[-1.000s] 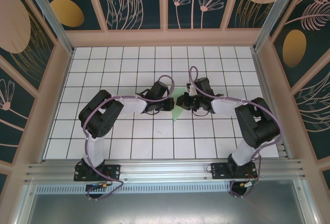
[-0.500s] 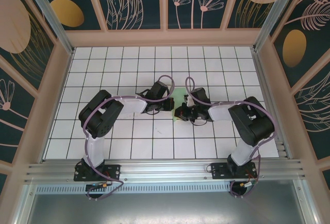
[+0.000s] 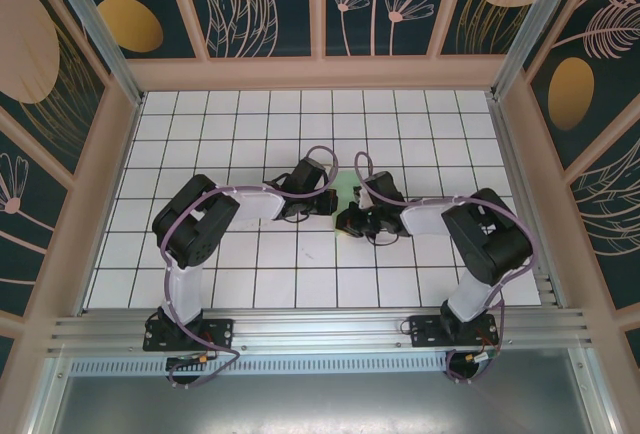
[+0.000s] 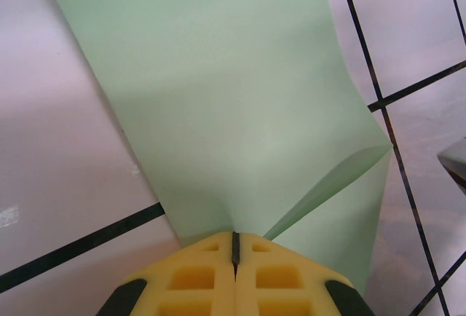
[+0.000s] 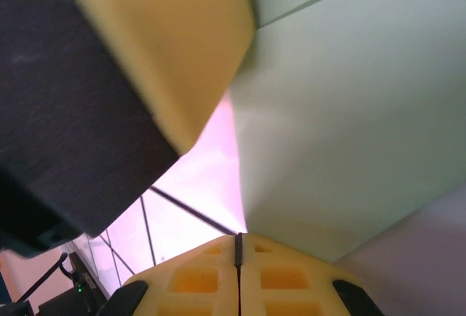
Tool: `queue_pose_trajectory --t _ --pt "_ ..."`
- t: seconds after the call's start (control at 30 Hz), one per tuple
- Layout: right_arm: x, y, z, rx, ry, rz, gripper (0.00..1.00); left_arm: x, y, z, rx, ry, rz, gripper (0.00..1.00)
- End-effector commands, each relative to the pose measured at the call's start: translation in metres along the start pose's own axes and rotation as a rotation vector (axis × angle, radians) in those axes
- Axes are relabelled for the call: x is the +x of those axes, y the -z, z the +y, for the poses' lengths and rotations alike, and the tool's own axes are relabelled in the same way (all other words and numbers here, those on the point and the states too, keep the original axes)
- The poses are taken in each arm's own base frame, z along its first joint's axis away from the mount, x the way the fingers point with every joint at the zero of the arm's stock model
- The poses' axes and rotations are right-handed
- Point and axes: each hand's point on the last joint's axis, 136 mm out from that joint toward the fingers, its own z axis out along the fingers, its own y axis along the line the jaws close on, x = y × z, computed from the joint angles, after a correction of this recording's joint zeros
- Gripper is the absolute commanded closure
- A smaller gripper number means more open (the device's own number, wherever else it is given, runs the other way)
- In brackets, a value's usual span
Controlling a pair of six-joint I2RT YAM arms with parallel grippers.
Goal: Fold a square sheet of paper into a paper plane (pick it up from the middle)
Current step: Third fold the triangle at the center of the table.
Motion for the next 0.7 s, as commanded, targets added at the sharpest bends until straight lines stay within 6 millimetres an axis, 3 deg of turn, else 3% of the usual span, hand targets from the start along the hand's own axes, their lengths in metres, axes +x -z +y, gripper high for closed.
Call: queue_pose_trajectory --t 0.0,0.17,0.4,0.5,0.67 --pt "0.006 0.004 0.005 0.006 0.013 0.001 0.92 0.030 -0.003 0.026 -0.095 0.011 0.084 0.98" --pt "0.009 -0.004 -0.003 0.019 -0.013 0.007 0.92 0.030 -0.003 0.025 -0.093 0.012 0.084 0.98" --pt "0.018 -0.015 -0.030 0.092 -0.053 0.038 0.92 0.029 -0.002 0.025 -0.093 0.014 0.081 0.98" --pt "0.013 -0.010 -0.024 0.101 -0.035 0.024 0.93 0.029 -0.003 0.025 -0.094 0.015 0.082 0.98" --pt "0.006 0.004 0.005 0.031 0.017 -0.008 0.92 0.028 -0.003 0.025 -0.091 0.015 0.081 0.98"
